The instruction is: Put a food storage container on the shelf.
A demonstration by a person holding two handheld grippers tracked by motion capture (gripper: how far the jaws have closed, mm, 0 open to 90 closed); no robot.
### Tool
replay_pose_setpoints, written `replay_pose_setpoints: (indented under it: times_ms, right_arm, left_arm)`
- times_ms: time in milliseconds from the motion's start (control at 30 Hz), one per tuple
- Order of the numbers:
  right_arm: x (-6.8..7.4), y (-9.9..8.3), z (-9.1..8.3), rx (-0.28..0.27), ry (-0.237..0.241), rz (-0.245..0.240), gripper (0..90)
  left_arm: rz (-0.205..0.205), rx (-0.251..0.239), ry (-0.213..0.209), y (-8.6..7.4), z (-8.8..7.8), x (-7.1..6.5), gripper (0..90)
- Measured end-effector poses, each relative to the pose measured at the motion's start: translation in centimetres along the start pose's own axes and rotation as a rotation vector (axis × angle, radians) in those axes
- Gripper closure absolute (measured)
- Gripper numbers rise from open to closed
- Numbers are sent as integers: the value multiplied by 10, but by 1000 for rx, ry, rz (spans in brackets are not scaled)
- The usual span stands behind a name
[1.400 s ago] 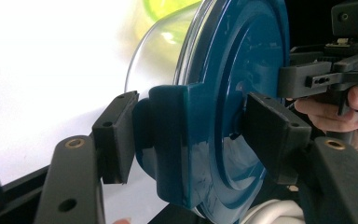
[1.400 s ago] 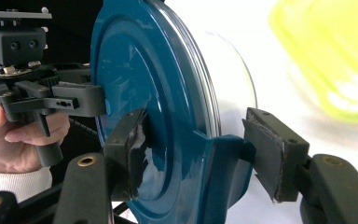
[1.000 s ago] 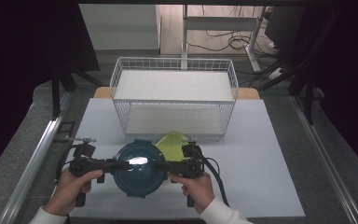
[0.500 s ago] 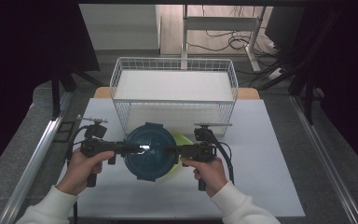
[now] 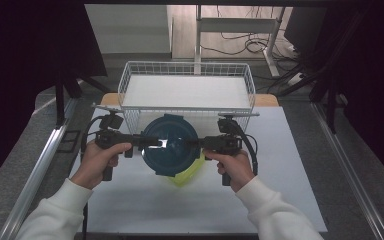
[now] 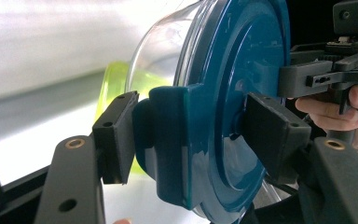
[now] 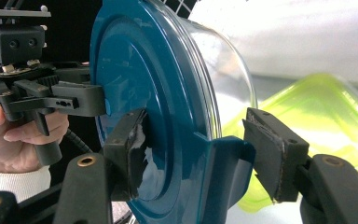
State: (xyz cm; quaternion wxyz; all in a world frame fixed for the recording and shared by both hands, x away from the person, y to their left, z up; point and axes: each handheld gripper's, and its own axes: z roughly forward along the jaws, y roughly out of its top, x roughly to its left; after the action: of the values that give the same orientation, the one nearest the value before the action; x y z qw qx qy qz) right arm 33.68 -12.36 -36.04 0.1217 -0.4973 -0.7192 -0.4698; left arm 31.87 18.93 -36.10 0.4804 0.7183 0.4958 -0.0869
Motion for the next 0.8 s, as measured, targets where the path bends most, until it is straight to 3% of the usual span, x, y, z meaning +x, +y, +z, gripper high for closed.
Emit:
replay_pose_setpoints:
  times_ms: [800]
  right_arm:
    - [-1, 40, -21, -20, 4, -21, 400]
  left_arm:
    - [25, -17, 3, 43, 4, -16, 378]
